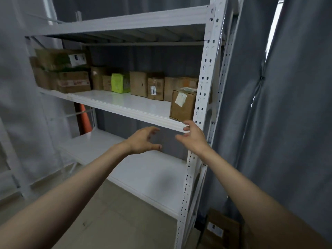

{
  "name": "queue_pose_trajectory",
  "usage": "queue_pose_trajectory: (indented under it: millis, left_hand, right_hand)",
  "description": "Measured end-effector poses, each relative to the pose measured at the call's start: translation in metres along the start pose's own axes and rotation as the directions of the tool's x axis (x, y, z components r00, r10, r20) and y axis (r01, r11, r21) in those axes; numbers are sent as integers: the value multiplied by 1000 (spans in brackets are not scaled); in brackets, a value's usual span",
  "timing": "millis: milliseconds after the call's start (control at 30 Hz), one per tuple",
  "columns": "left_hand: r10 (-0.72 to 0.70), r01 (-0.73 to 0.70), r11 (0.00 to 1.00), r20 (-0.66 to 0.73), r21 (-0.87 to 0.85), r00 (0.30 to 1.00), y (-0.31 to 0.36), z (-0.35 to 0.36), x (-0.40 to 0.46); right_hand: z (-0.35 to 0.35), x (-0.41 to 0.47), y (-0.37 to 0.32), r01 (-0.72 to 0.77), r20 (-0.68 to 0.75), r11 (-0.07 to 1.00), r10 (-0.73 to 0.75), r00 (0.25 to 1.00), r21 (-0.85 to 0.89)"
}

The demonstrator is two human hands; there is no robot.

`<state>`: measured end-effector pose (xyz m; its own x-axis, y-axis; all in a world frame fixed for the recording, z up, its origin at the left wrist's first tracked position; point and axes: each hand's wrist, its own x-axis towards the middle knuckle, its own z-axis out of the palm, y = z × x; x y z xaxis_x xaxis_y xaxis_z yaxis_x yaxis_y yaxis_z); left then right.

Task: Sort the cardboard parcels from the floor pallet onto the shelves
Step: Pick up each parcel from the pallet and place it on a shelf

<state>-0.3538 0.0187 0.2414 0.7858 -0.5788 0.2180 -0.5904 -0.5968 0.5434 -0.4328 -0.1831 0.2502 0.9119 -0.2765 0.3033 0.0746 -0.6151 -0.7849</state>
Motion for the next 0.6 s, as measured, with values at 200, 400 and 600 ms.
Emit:
queue_pose_trajectory:
  millis: [200, 400, 600]
  left_hand:
    - [31, -39, 989, -57, -143, 998, -19, -10, 55]
    - [65, -86, 943, -74, -323, 995, -23, -6, 124]
    - [129, -159, 804, -93, -573, 987, -9, 14, 183]
  right_hand:
    - [12, 48, -10, -121, -150, 991, 129, 980, 64]
    - [21, 78, -10, -206, -257, 972, 228, 939, 110]
    - [28, 97, -12, -210, -327, 963, 255, 910, 168]
